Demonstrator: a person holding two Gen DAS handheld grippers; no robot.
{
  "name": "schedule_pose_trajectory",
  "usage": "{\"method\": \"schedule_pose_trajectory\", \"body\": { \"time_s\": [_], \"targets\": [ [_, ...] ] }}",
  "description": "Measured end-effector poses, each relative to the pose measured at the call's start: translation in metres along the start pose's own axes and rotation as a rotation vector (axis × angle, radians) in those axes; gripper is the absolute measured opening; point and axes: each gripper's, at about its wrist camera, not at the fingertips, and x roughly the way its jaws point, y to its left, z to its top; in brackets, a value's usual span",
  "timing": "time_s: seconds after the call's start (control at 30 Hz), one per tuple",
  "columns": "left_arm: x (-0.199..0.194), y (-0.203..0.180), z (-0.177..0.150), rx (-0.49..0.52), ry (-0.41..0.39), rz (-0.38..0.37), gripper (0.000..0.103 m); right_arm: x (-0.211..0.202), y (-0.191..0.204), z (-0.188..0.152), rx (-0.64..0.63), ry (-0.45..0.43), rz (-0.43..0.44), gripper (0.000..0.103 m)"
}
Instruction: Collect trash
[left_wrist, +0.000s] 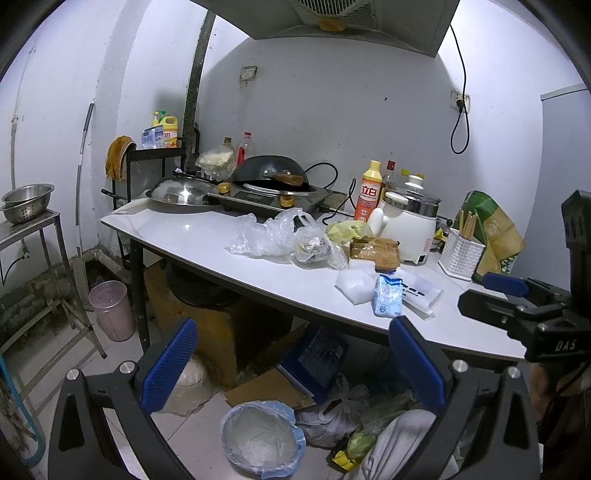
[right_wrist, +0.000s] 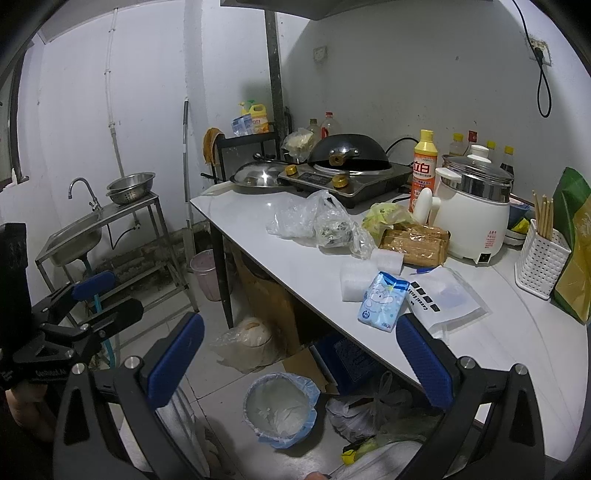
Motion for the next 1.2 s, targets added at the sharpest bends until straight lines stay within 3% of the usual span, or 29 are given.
{"method": "schedule_pose_trajectory", "body": {
  "time_s": [0.93, 1.2],
  "targets": [
    [0.003, -0.003, -0.001, 0.005, 0.005, 0.004, 0.103, 0.005, -0.003, -0.002, 0.005, 0.005, 0.000, 0.103],
    [0.028, 0.003, 0.004, 0.025, 0.036, 0.015, 0.103, 0.022, -0.010, 0.001, 0.019, 0.021, -0.009, 0.103]
  ]
}}
